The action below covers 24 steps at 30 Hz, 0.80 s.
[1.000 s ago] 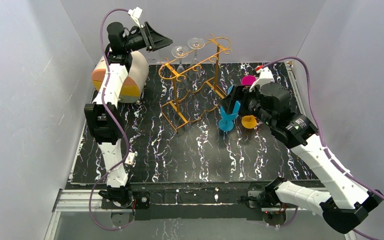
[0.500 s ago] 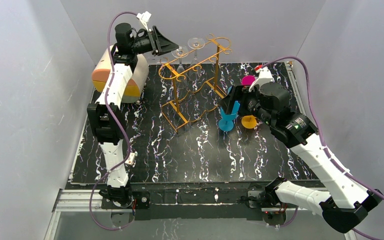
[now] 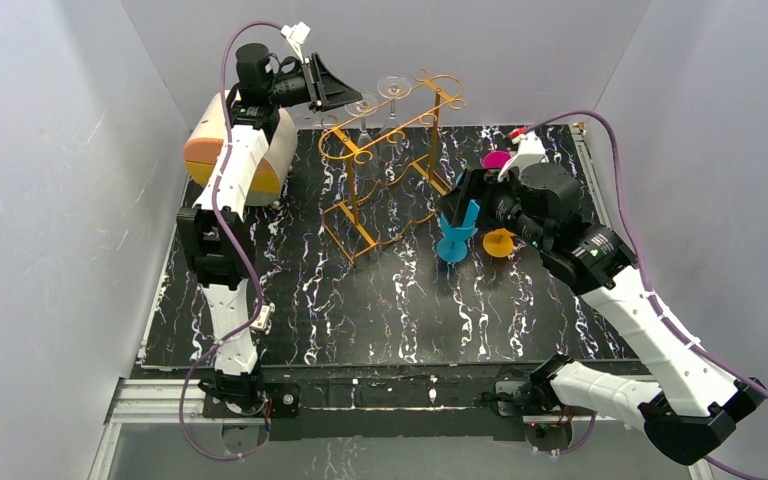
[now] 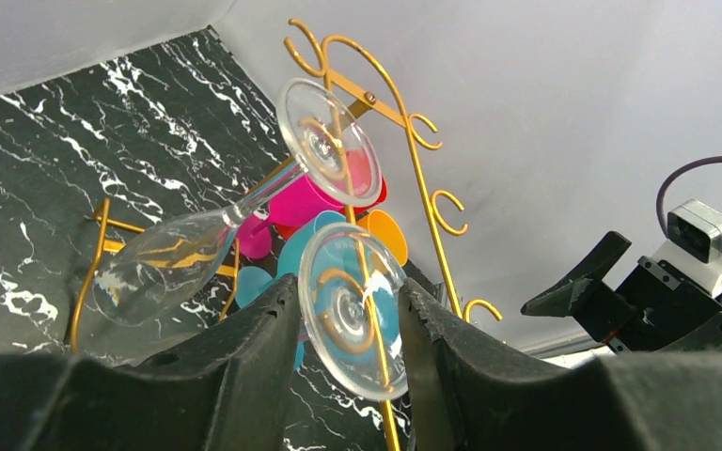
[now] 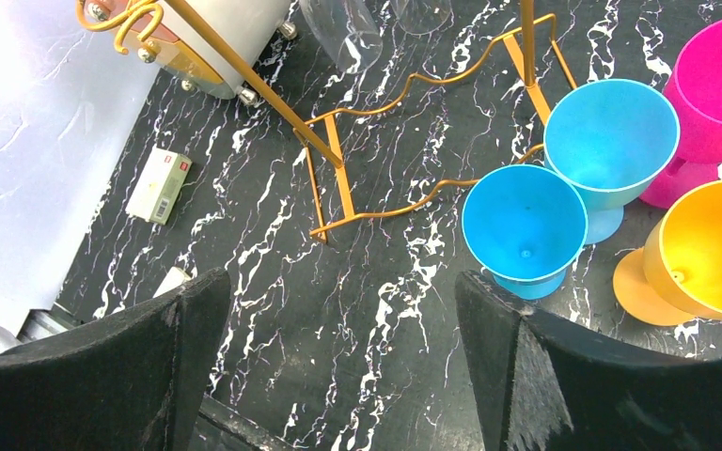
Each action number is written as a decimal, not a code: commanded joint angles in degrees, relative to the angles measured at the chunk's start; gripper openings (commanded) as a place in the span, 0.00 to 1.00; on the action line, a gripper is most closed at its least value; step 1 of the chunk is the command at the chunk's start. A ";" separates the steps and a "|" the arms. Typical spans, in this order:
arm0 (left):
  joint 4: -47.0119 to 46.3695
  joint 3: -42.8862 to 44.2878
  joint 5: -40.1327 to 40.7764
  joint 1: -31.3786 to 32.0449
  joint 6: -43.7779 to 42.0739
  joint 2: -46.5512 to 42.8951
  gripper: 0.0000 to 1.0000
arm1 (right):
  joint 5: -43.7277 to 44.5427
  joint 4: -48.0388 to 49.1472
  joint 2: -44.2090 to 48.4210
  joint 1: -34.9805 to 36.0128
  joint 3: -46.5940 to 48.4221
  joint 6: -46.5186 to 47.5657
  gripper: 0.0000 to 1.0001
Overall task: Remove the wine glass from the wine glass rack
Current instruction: Pick up the wine glass from the wine rack.
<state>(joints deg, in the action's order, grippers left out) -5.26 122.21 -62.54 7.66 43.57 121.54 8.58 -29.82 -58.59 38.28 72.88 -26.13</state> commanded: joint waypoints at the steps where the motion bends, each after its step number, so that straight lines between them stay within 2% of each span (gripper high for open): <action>1: 8.23 3.07 -0.39 -0.01 -5.48 -1.18 0.39 | 0.44 2.18 0.80 -0.05 2.70 0.36 0.97; 5: 11.89 2.78 0.54 -0.01 -8.33 -1.54 0.36 | 1.25 1.38 1.14 -0.05 4.09 0.33 0.97; 9: 12.26 3.20 1.10 0.16 -8.60 -1.50 0.26 | 2.87 0.13 1.89 -0.04 5.83 0.46 0.99; 13: 12.96 4.54 1.29 0.07 -7.82 -0.93 0.22 | 4.17 -0.63 2.33 -0.04 7.05 0.07 0.99; 16: 13.63 5.52 2.49 0.00 -7.39 -0.52 0.13 | 3.84 -0.51 2.60 0.01 7.27 -0.81 0.99; 24: 14.07 7.28 4.78 -0.60 -6.35 -0.22 0.11 | 3.80 -0.23 2.34 -0.02 7.32 -0.97 0.99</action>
<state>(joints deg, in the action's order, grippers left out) 9.54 126.08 -58.46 7.62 37.47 121.54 11.46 -30.63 -56.60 38.28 77.97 -26.81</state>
